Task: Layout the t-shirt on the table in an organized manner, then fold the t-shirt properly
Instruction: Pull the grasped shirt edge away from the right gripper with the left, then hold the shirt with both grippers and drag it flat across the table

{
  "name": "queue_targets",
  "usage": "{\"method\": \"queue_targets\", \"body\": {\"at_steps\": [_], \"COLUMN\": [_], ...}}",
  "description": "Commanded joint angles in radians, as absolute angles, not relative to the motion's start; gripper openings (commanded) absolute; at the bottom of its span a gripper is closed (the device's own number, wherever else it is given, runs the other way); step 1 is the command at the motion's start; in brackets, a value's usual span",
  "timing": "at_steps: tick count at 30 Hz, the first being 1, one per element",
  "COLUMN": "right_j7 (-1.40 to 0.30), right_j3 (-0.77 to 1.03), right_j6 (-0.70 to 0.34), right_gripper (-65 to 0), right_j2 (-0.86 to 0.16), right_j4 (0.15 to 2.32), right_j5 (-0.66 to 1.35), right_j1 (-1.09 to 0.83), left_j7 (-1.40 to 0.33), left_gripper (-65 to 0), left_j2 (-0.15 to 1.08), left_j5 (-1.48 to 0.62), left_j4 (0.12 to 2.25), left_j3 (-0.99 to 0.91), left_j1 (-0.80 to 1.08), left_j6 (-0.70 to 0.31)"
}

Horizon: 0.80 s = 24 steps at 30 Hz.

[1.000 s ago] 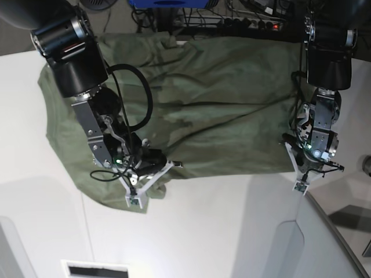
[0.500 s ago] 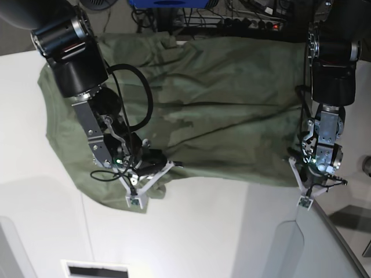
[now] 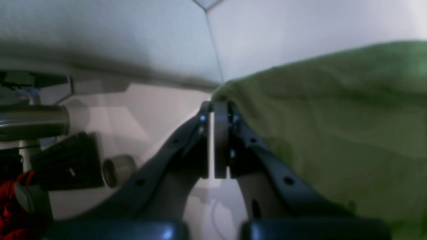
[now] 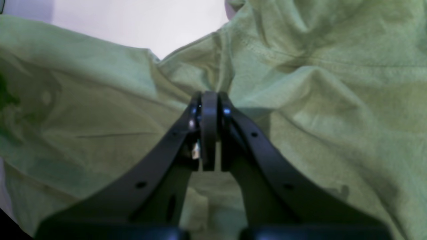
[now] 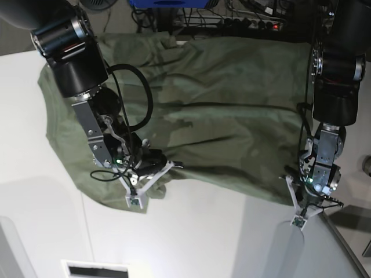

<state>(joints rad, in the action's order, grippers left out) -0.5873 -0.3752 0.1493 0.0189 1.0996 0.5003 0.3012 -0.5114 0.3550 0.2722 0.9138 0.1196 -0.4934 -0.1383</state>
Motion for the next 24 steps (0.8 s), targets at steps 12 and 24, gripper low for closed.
{"method": "queue_targets", "body": {"at_steps": [12,24], "right_j7": [-0.568,-0.565], "right_j3": [-0.374,-0.374], "right_j6": [0.145,0.145], "right_gripper": [-64.5,-37.7], "right_j2": [0.024,0.002], "right_j4": [1.119,1.132], "right_j5": [0.507,0.504], "right_j1": [0.343,0.409], "left_j7": [-0.492,-0.492], "left_gripper": [-65.0,-17.9], "left_j2": [0.371,0.374], "left_j5": [0.28,0.274], "left_j4": [0.928,0.937], "left_j3": [0.114,0.104], "left_j1": [-0.545,-0.596], "left_j6": [-0.125,-0.125]}}
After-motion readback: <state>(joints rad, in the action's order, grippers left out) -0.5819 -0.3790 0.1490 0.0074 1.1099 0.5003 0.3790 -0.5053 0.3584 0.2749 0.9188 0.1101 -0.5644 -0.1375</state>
